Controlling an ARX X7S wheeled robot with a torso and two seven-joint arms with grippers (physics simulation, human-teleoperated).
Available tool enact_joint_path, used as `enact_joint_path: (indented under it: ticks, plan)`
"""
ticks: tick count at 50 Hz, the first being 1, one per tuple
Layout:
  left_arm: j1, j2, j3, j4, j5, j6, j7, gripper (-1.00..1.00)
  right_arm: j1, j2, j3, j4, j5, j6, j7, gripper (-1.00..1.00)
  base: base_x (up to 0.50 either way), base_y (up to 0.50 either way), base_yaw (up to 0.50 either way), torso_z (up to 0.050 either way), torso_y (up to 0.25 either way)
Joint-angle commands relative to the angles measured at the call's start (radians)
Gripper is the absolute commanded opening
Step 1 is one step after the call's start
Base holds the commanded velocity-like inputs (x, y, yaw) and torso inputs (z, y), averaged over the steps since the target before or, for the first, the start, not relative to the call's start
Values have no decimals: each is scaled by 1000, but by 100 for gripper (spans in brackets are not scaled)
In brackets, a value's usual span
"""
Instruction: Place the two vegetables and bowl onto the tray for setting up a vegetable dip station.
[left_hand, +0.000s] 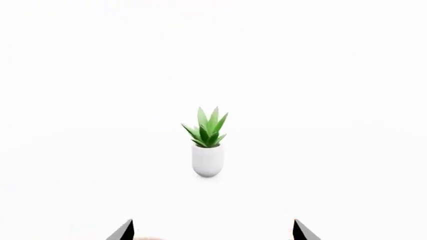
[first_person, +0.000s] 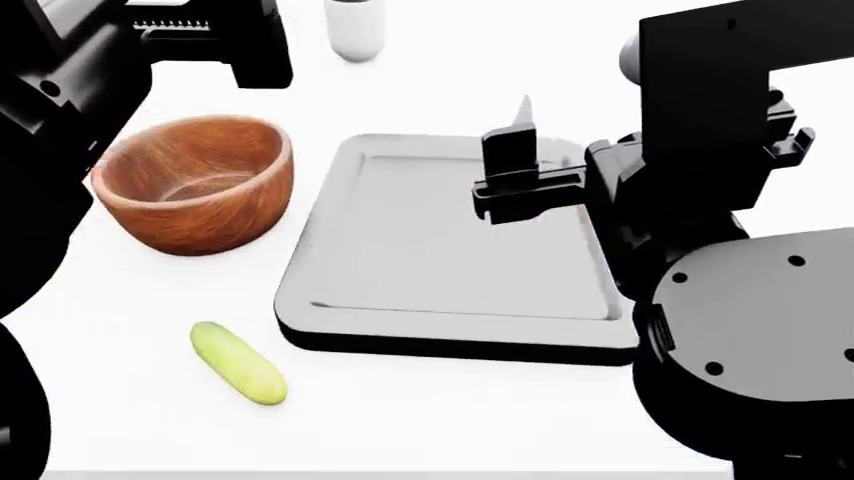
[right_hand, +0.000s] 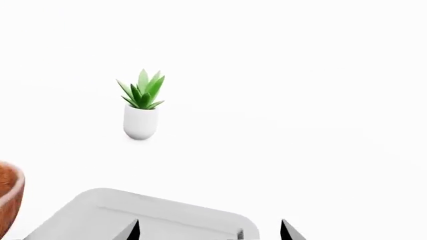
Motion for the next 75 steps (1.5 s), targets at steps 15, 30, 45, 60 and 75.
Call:
enact_joint_path:
  ticks: [15,30,45,60,75]
  plan:
    - [-5,-22,28,6,7,33,16,100,18,12,-21,-27,-51,-53,-49,100,56,68,0,0,1]
    - [-1,-43,31,1,1,59,16,100,24,20,-45,-9,-31,-74,-9,100,58,0,0,0,0]
    - [9,-98,52,-161,173,57,89,100,97,76,-50,3,60,-109,81,100,0,0,0,0,0]
    - [30,-82,28,-337,72,136,-64,100,115,126,-124,-7,66,-192,75,100,0,0,0,0,0]
    - [106,-235,261,-378,-119,532,-141,100,124,144,-161,-8,60,-226,67,100,0,0,0,0,0]
